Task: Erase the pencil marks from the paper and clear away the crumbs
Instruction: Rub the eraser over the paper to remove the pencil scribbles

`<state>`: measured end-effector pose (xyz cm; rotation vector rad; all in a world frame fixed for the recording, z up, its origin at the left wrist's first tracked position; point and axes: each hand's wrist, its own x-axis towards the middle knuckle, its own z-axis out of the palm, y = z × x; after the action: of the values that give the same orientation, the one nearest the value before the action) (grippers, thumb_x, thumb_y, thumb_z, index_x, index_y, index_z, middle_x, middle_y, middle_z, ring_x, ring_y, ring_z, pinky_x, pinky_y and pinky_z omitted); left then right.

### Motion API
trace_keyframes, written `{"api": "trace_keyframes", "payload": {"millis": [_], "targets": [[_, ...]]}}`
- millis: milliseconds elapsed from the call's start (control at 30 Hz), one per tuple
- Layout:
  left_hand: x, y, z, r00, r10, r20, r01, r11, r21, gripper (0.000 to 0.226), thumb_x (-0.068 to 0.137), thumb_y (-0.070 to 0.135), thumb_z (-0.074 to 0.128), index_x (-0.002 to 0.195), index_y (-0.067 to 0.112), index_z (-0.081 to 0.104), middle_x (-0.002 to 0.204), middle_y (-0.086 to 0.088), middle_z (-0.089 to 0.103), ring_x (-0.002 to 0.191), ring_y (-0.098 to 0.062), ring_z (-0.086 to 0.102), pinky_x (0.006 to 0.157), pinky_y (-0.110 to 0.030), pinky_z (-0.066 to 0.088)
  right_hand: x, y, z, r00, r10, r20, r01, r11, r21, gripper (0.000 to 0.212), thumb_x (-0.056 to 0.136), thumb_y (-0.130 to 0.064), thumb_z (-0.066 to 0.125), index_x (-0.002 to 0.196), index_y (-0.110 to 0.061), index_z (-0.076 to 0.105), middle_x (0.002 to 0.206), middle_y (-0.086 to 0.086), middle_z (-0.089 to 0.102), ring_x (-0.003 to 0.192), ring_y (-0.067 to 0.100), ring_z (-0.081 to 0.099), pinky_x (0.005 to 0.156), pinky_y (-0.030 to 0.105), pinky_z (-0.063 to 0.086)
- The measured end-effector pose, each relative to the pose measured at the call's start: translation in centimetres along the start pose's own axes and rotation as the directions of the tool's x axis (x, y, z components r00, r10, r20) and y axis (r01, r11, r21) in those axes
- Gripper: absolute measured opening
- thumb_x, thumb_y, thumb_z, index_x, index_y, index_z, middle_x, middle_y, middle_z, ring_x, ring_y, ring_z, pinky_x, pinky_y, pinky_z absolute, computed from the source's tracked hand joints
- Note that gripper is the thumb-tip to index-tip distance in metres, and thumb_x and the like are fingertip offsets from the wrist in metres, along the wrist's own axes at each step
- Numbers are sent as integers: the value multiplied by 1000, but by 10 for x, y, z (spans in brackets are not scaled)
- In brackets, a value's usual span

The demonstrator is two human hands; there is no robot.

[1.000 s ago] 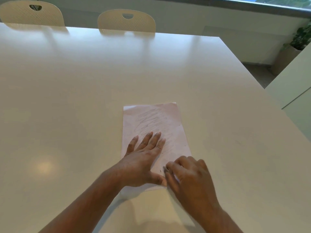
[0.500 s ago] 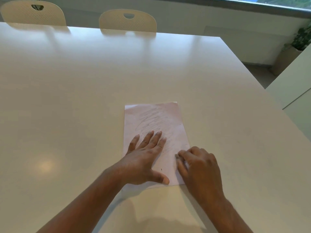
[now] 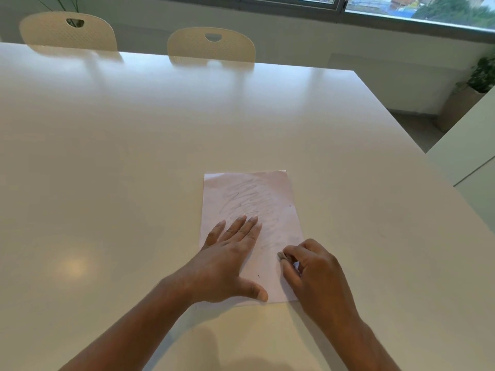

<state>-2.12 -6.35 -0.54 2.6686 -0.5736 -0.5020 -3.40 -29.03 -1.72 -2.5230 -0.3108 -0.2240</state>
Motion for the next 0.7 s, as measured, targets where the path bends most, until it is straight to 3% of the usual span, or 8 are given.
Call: {"api": "trace_keyframes", "payload": {"millis": [167, 300, 467, 600, 700], "targets": [[-22, -34, -13, 985, -172, 11, 171, 983, 65, 144, 70, 93, 60, 163, 24, -26, 164, 11, -42, 146, -5, -46, 126, -49, -23, 0, 0, 1, 1000, -22, 15, 22, 1000, 0, 4, 93, -23, 76, 92, -26, 76, 82, -12, 57, 62, 8, 55, 61, 28, 53], [-33, -50, -16, 981, -187, 47, 184, 981, 60, 147, 68, 97, 59, 161, 26, -29, 163, 15, -44, 144, -1, -48, 123, -48, -28, 1, -5, -2, 999, -2, 41, 2, 1000, 9, 7, 92, -22, 78, 93, -28, 77, 87, -15, 61, 68, 6, 59, 64, 26, 54], [-30, -49, -14, 979, -190, 79, 185, 980, 70, 146, 72, 93, 59, 159, 22, -34, 161, 11, -48, 142, -3, -51, 122, -51, -29, 1, -43, 12, 957, -257, 131, 236, 959, 156, 7, 94, -29, 71, 98, -29, 77, 95, -15, 65, 85, 6, 64, 75, 24, 53], [-31, -50, -13, 981, -179, 78, 173, 982, 78, 144, 74, 92, 58, 158, 22, -35, 160, 10, -50, 142, -5, -52, 121, -51, -30, 12, -54, 36, 890, -397, 223, 398, 916, 42, 16, 95, -41, 63, 100, -33, 77, 92, -14, 65, 83, 10, 61, 73, 33, 50], [-31, -50, -13, 980, -177, 89, 170, 981, 90, 145, 73, 95, 56, 158, 20, -35, 160, 9, -50, 143, -8, -52, 121, -53, -30, 41, -48, 40, 906, -392, 159, 409, 908, -95, 18, 96, -42, 62, 103, -35, 77, 93, -15, 68, 86, 12, 61, 75, 36, 46]]}}
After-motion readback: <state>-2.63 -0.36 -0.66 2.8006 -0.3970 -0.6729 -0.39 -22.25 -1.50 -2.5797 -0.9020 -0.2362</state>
